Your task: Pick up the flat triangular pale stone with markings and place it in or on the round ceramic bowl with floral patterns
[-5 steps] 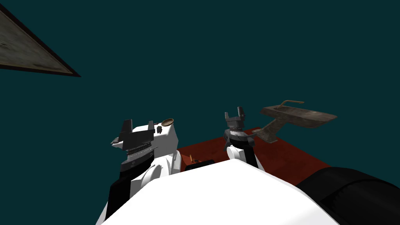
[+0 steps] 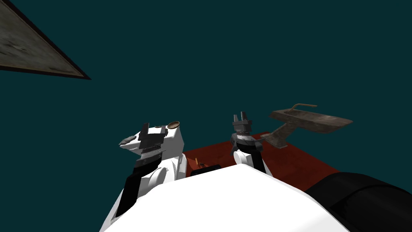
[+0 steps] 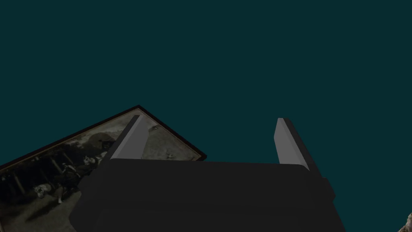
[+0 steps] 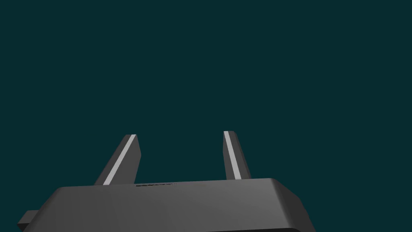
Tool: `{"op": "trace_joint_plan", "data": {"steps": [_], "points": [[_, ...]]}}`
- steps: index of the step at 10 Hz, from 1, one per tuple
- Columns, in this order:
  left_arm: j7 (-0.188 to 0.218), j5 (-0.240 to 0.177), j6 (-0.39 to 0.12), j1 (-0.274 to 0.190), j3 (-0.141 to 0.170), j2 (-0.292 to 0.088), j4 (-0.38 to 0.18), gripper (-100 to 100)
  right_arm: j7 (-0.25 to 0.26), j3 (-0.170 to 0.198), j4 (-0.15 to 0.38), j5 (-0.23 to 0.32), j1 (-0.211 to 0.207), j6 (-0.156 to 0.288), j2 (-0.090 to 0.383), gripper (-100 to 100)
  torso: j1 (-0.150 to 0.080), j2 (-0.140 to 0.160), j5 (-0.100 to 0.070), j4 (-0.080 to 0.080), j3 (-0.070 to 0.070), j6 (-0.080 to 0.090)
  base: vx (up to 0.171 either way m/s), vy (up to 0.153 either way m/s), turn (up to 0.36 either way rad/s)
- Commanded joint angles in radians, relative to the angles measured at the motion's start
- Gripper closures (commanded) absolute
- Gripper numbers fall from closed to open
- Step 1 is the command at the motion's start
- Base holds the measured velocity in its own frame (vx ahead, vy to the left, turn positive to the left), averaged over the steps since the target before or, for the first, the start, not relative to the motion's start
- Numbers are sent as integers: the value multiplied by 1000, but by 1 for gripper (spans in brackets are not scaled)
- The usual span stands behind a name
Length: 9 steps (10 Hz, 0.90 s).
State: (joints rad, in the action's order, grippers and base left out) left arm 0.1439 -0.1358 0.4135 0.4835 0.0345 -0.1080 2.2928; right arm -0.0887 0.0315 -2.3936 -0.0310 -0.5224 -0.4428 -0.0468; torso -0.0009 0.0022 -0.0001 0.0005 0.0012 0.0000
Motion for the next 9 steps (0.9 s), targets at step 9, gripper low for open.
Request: {"op": "trace_joint_plan", "data": {"steps": [9], "points": [[182, -91, -228, -169, 60, -102, -275, -100, 0, 0, 0, 0, 0, 0, 0, 0, -1, 0, 0, 0, 0, 0, -47, -29, 54]]}}
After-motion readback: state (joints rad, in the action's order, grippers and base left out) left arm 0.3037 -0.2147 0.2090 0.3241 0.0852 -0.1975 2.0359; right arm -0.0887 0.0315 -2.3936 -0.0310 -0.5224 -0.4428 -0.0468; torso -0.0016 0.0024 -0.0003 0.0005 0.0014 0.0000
